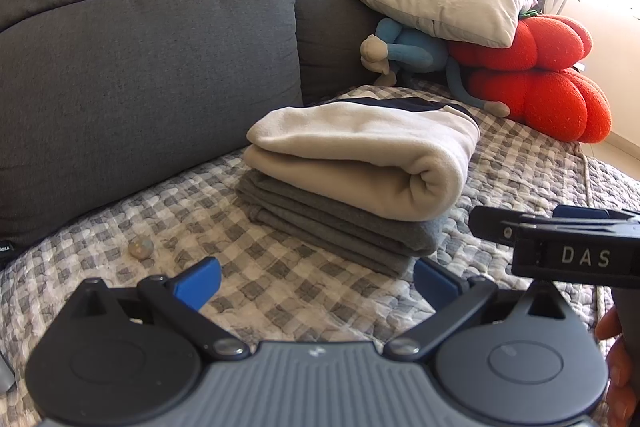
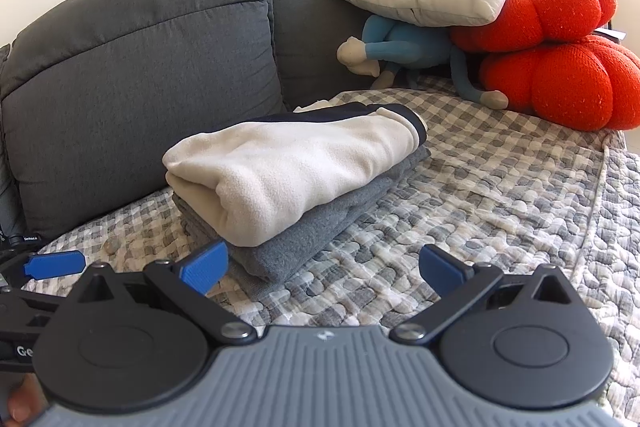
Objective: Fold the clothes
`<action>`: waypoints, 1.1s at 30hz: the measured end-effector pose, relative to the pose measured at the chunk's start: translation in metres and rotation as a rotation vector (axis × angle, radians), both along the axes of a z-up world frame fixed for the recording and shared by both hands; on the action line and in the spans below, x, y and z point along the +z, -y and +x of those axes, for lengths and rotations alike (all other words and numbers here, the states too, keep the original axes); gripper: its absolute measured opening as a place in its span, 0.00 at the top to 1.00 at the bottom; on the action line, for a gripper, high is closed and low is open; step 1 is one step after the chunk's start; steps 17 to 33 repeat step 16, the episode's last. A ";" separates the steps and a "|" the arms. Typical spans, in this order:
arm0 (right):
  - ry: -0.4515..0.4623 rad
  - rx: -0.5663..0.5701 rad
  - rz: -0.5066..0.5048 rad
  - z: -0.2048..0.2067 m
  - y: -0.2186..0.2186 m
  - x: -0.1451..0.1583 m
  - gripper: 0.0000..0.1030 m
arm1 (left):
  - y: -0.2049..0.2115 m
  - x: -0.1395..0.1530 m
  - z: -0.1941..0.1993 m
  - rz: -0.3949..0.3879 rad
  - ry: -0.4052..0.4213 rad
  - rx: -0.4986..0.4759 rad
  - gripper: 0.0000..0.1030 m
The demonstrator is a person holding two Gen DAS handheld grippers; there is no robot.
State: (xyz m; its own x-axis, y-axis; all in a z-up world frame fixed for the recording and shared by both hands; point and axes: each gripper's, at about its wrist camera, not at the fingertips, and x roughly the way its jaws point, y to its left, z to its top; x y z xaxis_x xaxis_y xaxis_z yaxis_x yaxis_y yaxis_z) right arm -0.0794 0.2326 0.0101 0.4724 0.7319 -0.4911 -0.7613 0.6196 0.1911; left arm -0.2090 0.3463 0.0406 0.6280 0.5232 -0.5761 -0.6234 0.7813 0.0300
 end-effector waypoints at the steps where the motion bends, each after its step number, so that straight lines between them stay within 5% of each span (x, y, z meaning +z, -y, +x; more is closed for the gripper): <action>1: 0.001 0.000 -0.001 0.000 0.000 0.000 0.00 | 0.000 0.000 0.000 0.001 0.000 0.000 0.00; 33: -0.001 -0.002 -0.003 0.000 -0.001 -0.001 0.00 | 0.001 0.000 0.000 -0.001 -0.004 -0.006 0.00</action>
